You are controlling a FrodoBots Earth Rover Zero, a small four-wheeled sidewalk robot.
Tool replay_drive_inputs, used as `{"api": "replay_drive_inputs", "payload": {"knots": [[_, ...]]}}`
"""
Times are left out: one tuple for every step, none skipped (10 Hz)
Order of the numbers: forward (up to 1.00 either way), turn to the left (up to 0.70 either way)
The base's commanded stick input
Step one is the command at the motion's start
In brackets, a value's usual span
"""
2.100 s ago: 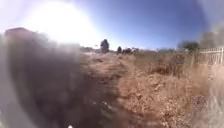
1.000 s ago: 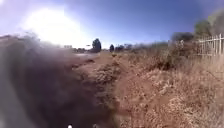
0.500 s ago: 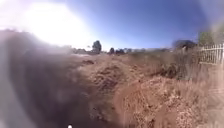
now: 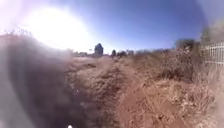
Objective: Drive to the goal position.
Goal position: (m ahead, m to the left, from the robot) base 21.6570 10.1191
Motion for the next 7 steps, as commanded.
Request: {"api": "replay_drive_inputs", "payload": {"knots": [[0.5, 0.0], [0.5, 0.0], [0.5, 0.0], [0.5, 0.0], [0.5, -0.38], [0.5, -0.5], [0.5, -0.5]]}}
